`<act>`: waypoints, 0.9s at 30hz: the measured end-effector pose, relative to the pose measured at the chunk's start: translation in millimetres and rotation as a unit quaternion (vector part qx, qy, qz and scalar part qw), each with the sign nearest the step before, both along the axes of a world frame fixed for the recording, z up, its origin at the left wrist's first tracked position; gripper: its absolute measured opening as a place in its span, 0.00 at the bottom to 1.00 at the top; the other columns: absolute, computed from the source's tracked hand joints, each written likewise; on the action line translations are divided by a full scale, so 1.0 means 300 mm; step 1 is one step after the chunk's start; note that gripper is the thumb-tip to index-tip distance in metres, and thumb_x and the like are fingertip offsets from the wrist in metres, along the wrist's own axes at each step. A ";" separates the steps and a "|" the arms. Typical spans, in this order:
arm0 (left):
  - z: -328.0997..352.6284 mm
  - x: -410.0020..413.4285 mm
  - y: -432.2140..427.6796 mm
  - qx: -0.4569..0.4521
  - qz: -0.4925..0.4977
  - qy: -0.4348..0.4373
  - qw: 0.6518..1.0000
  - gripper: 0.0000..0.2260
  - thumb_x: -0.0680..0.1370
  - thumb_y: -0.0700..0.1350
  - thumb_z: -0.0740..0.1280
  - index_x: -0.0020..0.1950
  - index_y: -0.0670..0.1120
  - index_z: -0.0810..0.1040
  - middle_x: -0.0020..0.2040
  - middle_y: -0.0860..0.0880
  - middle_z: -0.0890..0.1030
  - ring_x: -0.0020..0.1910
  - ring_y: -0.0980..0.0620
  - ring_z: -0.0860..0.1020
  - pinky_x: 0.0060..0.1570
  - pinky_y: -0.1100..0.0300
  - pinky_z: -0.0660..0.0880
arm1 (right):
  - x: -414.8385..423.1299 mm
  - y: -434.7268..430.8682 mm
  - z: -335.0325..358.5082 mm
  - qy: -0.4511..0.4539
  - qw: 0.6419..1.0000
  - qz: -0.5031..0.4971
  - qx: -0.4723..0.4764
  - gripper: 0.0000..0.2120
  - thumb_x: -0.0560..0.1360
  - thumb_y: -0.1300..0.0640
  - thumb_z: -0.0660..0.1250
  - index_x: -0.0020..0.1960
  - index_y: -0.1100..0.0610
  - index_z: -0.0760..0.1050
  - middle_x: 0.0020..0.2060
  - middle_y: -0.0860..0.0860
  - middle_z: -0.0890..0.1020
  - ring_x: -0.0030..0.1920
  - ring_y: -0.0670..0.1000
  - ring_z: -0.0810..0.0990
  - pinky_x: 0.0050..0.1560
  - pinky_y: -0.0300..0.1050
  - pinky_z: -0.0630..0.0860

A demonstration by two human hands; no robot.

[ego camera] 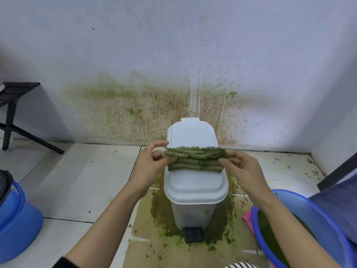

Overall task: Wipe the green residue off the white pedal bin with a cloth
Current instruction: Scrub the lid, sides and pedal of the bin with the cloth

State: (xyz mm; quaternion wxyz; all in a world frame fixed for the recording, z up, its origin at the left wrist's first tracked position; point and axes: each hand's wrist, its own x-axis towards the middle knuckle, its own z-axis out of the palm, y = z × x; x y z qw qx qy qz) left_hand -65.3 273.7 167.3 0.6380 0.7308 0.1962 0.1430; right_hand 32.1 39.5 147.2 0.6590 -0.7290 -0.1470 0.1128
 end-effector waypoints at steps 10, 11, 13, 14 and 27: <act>-0.080 0.124 0.001 0.100 0.098 0.042 0.989 0.10 0.75 0.47 0.74 0.54 0.46 0.79 0.47 0.50 0.80 0.44 0.52 0.77 0.44 0.60 0.75 | 0.032 0.132 0.027 -0.270 0.915 -0.116 -0.275 0.15 0.76 0.56 0.67 0.61 0.53 0.69 0.56 0.47 0.75 0.57 0.50 0.75 0.58 0.48 0.62; -0.088 0.112 -0.005 0.081 0.124 0.018 0.989 0.08 0.77 0.47 0.72 0.53 0.46 0.80 0.48 0.50 0.81 0.45 0.53 0.78 0.46 0.58 0.76 | 0.024 0.166 0.039 -0.349 0.897 -0.033 -0.268 0.14 0.78 0.55 0.64 0.63 0.51 0.70 0.60 0.46 0.76 0.61 0.49 0.75 0.61 0.48 0.60; -0.107 0.083 -0.025 0.047 0.174 -0.020 0.983 0.04 0.80 0.46 0.67 0.51 0.47 0.81 0.47 0.51 0.82 0.45 0.56 0.79 0.47 0.60 0.76 | 0.026 0.237 0.040 -0.425 0.819 0.201 -0.328 0.16 0.83 0.49 0.56 0.69 0.44 0.68 0.71 0.42 0.71 0.73 0.47 0.66 0.70 0.51 0.55; -0.116 0.069 -0.037 0.036 0.192 -0.031 0.980 0.05 0.81 0.46 0.66 0.50 0.48 0.80 0.46 0.52 0.82 0.44 0.57 0.79 0.45 0.63 0.75 | 0.036 0.262 0.028 -0.428 0.768 0.281 -0.385 0.18 0.84 0.46 0.51 0.73 0.40 0.64 0.76 0.41 0.64 0.77 0.45 0.58 0.73 0.54 0.51; -0.214 -0.011 -0.084 0.099 -0.061 0.055 0.992 0.24 0.84 0.55 0.53 0.80 0.55 0.54 0.76 0.65 0.54 0.76 0.65 0.52 0.76 0.63 0.48 | -0.010 0.179 -0.126 -0.239 0.890 0.007 -0.389 0.21 0.84 0.47 0.48 0.76 0.43 0.62 0.77 0.40 0.59 0.79 0.49 0.51 0.72 0.58 0.64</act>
